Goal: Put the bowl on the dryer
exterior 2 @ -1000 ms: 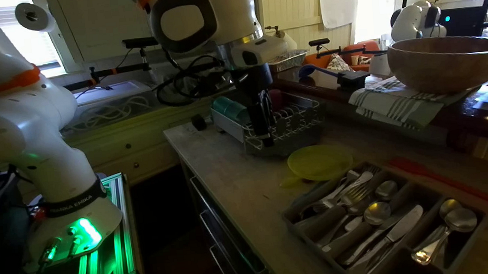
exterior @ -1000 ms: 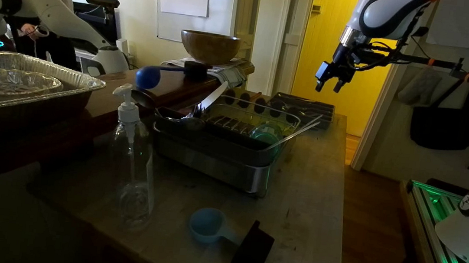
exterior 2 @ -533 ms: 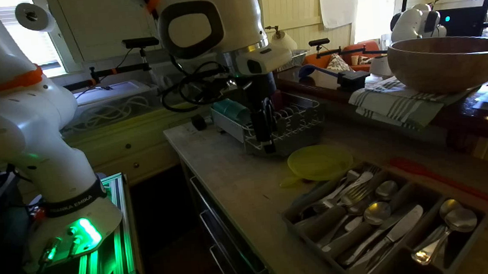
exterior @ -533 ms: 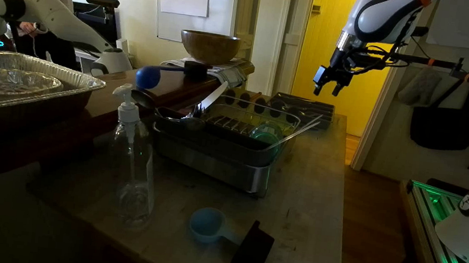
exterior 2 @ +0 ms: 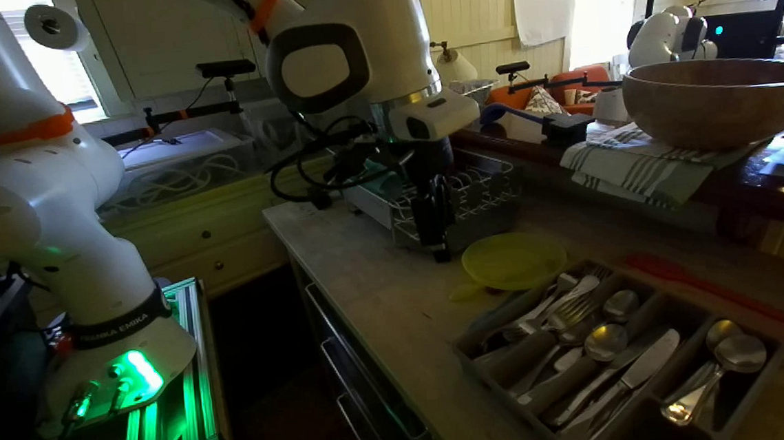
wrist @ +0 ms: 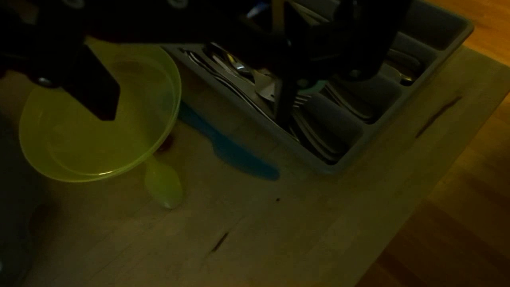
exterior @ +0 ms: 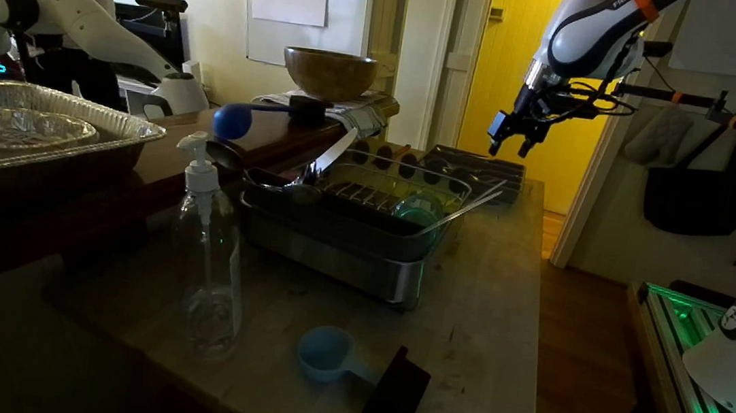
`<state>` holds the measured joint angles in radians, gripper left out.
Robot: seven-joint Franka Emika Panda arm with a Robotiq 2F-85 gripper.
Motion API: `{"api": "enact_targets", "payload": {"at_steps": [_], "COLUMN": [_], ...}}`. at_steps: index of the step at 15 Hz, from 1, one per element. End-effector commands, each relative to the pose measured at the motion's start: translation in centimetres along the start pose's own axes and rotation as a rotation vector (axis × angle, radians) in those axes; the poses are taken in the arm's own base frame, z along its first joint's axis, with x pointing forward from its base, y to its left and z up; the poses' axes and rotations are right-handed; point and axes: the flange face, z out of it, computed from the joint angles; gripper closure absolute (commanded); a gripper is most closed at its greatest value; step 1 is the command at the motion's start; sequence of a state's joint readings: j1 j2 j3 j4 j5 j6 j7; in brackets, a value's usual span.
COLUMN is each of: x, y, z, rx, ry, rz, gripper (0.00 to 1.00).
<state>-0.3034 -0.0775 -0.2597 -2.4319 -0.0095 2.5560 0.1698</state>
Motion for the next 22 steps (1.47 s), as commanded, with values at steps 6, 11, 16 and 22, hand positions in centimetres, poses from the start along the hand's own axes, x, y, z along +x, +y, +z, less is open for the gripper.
{"api": "enact_targets", "payload": {"at_steps": [6, 11, 16, 22], "x": [1.4, 2.3, 2.9, 4.0], "y": [1.2, 0.0, -1.3, -2.1], "z": [6.2, 8.7, 11.3, 13.5], "rx": [0.070, 0.146, 0.191, 0.192], "ry": [-0.005, 0.000, -0.003, 0.009], "rz": [0.108, 0.154, 0.213, 0.265], "gripper": [0.00, 0.00, 0.00, 0.00]}}
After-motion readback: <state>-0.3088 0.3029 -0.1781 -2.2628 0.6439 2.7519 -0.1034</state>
